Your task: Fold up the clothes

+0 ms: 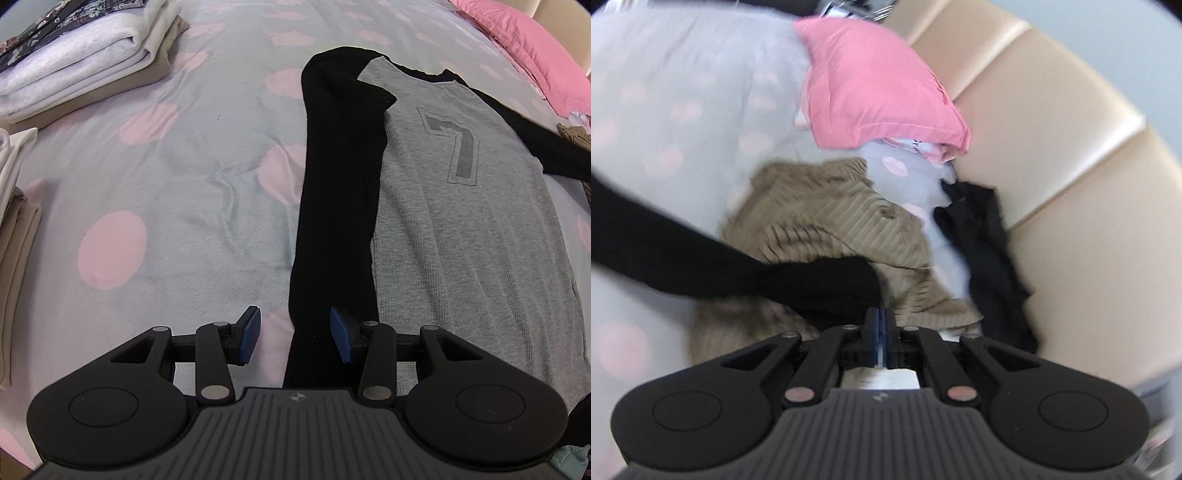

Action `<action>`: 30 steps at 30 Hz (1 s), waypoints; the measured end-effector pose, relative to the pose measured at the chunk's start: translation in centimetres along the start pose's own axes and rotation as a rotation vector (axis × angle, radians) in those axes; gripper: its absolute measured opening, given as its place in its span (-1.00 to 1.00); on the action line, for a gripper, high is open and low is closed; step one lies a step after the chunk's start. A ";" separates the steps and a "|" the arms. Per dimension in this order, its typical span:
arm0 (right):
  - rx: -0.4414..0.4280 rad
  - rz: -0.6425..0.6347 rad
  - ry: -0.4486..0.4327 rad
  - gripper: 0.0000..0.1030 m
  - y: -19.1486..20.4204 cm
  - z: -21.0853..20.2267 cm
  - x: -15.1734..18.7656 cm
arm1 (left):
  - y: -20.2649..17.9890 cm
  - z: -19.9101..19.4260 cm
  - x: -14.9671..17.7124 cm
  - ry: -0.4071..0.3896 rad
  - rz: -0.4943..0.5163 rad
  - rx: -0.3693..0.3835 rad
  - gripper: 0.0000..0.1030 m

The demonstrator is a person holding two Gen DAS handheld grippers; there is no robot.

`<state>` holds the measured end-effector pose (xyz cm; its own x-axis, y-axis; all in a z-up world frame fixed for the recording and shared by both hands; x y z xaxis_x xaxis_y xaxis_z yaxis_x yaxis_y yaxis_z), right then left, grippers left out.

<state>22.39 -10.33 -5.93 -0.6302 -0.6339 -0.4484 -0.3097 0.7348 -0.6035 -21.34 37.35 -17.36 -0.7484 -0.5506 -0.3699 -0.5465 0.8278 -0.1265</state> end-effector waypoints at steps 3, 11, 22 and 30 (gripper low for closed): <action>0.041 -0.076 0.053 -0.94 0.7 1.7 1.1 | 0.2 0.0 0.1 0.002 -0.006 -0.006 -0.23; -0.116 0.238 0.127 -0.91 -1.0 3.0 3.5 | 0.0 0.5 0.0 0.014 0.015 -0.013 -0.23; -0.239 0.411 0.140 -0.48 0.6 4.5 -2.3 | 0.5 1.5 0.0 0.044 0.009 -0.059 -0.23; -0.260 0.508 0.236 -0.36 1.9 8.8 -5.1 | 0.3 2.7 -0.3 0.073 0.034 -0.088 -0.23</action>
Point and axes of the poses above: each gripper's, at about its wrist camera, not at the fingertips, and z roughly the way its jaws point, y to its left, x to its underside, the point moved 4 cm from there along z, roughly the way its jaws point, and after that the axes turned 4 degrees about x, right-handed, at the moved point
